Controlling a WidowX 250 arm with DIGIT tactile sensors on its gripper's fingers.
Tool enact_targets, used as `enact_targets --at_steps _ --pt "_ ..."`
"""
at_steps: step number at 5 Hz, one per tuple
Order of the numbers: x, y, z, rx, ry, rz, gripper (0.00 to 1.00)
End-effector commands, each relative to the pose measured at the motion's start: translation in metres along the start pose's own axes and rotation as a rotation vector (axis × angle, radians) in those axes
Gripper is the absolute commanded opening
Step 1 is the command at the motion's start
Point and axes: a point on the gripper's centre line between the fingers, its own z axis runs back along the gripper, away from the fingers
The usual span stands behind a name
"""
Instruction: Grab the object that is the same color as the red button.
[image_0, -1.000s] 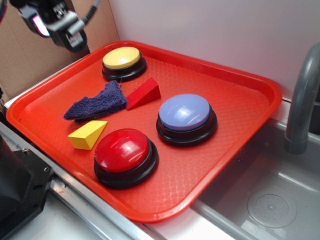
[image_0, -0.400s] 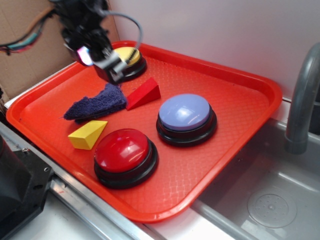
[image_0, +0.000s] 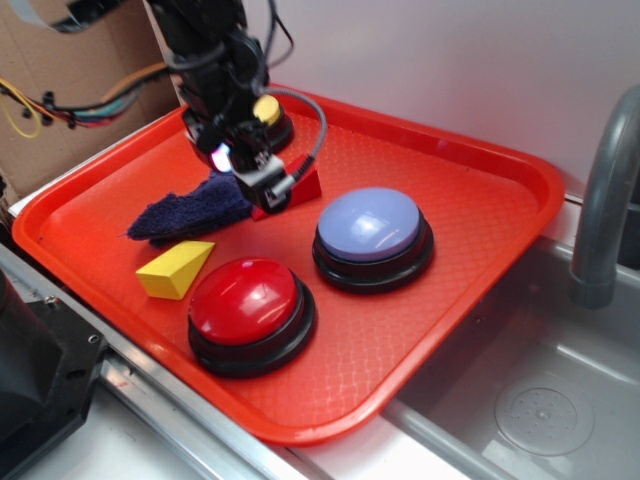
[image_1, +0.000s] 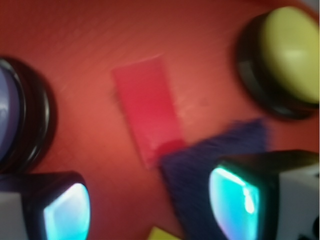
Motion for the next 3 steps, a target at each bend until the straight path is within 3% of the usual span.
enact_targets --at_steps 1,2,3 --pt "0.032 0.0143 -0.0207 0.028 0.01 0.017 1.0" --pt "0.0355 0.0135 -0.0268 0.021 0.018 0.003 1.0" --pt "0.034 0.0119 -0.0268 0.013 0.011 -0.005 0.0"
